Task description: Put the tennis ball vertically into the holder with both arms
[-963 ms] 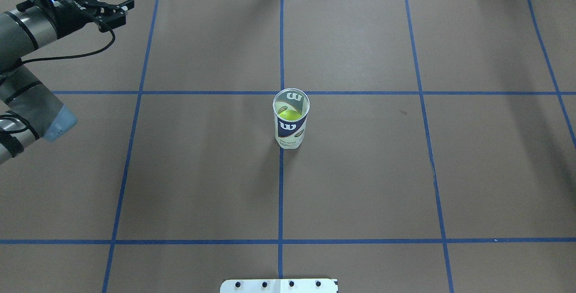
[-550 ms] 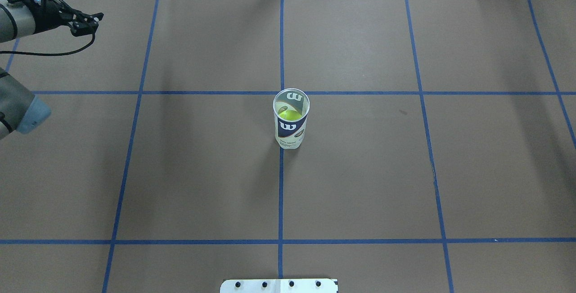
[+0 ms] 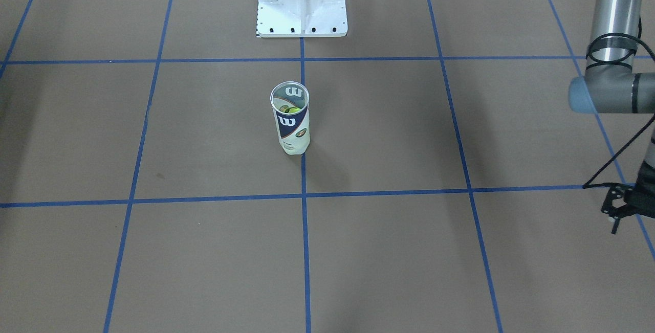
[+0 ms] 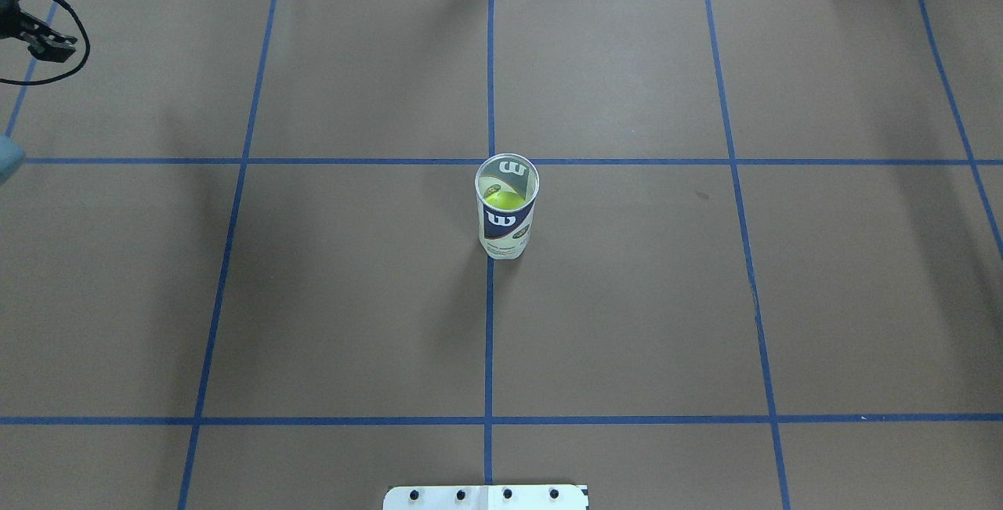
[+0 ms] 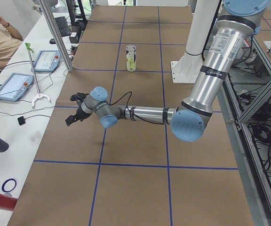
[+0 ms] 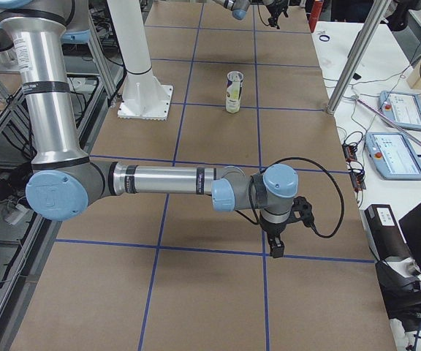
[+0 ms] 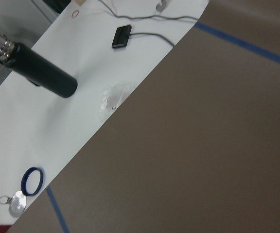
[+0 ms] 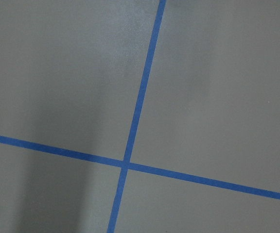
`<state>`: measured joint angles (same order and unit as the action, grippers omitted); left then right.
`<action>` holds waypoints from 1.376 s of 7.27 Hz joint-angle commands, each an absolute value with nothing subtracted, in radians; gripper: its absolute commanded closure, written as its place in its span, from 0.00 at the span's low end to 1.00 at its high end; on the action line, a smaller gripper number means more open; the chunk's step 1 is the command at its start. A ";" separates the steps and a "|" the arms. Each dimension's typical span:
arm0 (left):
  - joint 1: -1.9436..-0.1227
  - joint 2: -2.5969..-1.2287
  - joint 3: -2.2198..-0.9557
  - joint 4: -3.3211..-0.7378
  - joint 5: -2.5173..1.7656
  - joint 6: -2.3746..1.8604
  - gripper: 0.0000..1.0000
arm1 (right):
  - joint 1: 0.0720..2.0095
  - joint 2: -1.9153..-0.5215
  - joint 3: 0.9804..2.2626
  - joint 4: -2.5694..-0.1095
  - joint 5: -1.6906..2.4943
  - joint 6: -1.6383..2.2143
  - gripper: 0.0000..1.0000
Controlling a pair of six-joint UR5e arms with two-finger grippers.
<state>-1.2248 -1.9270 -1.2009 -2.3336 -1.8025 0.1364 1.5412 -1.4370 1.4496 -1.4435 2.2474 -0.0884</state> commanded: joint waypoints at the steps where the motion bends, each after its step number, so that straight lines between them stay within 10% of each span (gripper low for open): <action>1: -1.406 -1.972 -1.204 -2.035 -1.943 0.407 0.00 | 1.542 -1.443 1.450 -1.443 2.247 -0.089 0.00; 10: -1.549 -1.907 -1.198 -1.582 -2.266 0.104 0.00 | 1.540 -1.453 1.348 -1.325 2.252 -0.046 0.00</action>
